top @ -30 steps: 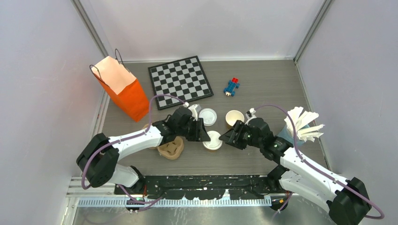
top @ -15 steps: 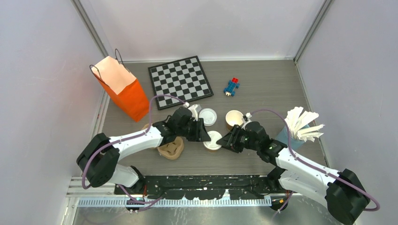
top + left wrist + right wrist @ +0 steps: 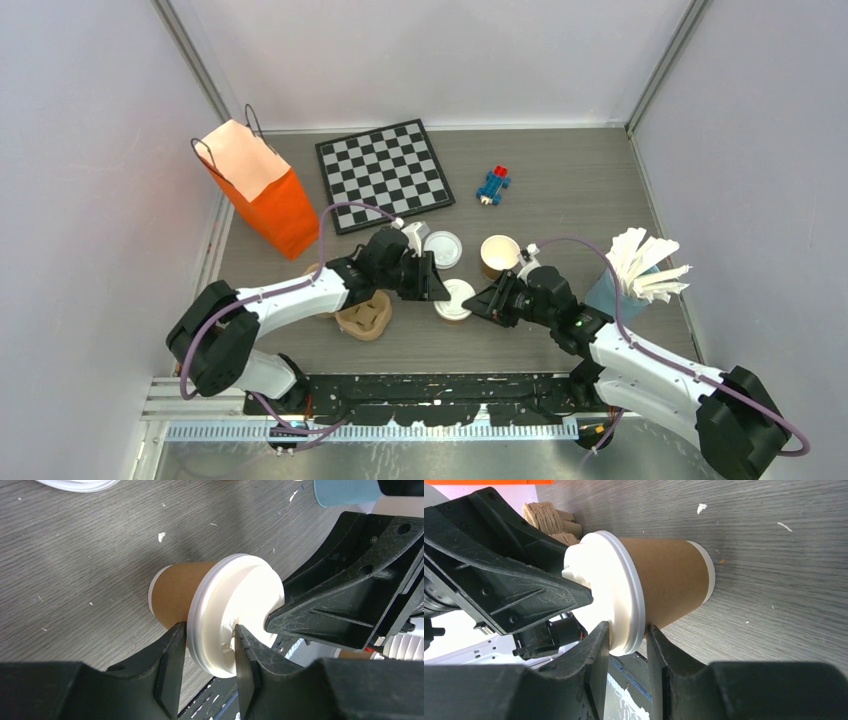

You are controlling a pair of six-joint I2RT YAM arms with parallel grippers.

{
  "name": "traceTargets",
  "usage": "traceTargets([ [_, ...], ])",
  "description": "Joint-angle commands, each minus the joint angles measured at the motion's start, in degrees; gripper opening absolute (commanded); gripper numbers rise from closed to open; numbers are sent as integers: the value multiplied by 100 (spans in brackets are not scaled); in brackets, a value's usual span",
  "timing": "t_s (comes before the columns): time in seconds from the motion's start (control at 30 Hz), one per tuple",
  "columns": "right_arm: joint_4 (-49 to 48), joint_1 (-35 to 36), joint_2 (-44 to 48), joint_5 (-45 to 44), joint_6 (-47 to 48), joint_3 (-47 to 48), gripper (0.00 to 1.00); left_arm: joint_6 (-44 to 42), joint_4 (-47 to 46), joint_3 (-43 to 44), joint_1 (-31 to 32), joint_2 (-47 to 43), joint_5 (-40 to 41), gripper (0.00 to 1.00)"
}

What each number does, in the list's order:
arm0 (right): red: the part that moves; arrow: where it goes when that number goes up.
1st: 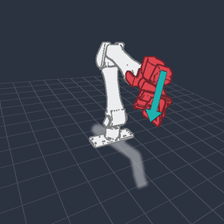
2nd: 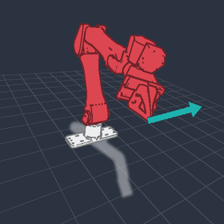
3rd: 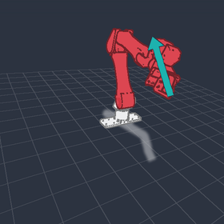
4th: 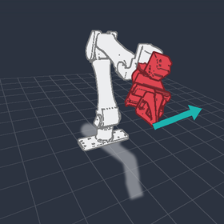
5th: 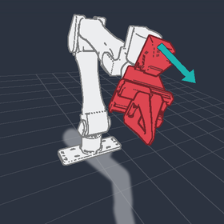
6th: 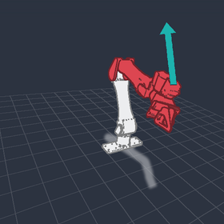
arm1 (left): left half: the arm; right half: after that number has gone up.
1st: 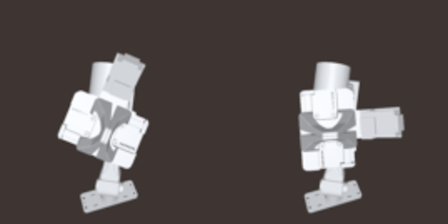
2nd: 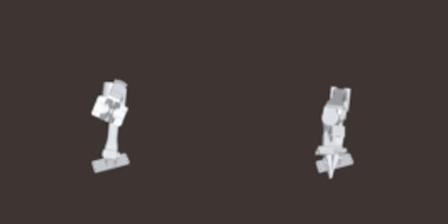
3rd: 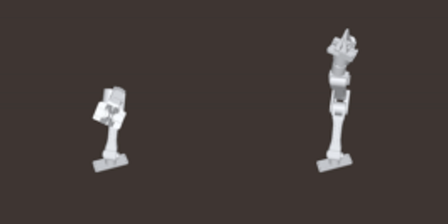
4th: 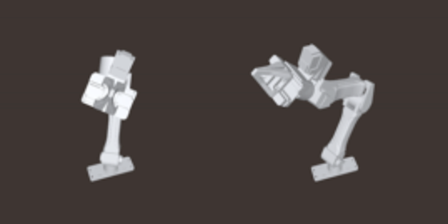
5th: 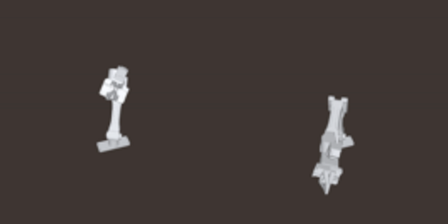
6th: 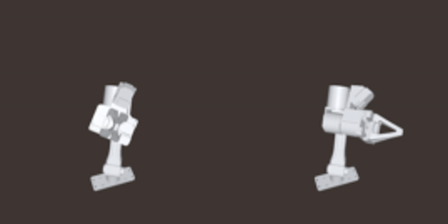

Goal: Pack the takeout coffee

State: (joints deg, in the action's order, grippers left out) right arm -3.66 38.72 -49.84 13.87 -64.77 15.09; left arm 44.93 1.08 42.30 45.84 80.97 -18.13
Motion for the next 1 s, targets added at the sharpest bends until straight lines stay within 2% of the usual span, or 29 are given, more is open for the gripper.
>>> traceTargets([
  [0.0, 1066, 47, -98, -399, 536, -285, 27, -30, 599, -219, -10, 346, 376, 39],
  [0.17, 725, 63, -266, -499, 474, -700, 24, -47, 708, -205, -73, 373, 401, 39],
  [0.33, 712, 209, -431, -649, 425, -732, 21, 72, 703, -291, -107, 272, 566, 38],
  [0.53, 763, 275, -83, -603, 685, -395, 24, 833, -647, -593, -128, 10, -634, 39],
  [0.63, 1066, 259, -2, -702, 1124, 43, 30, 813, -404, -365, -120, -209, -817, 39],
  [0.73, 1267, 240, -242, -701, 1488, 410, 31, 621, 171, -276, -120, -575, -450, 41],
  [0.83, 1245, 219, -643, -356, 1790, 645, 32, 494, 568, -311, -120, -906, -168, 49],
  [0.97, 1210, 202, -987, -99, 2059, 882, 39, 598, 588, -502, -121, -1368, -236, 55],
])
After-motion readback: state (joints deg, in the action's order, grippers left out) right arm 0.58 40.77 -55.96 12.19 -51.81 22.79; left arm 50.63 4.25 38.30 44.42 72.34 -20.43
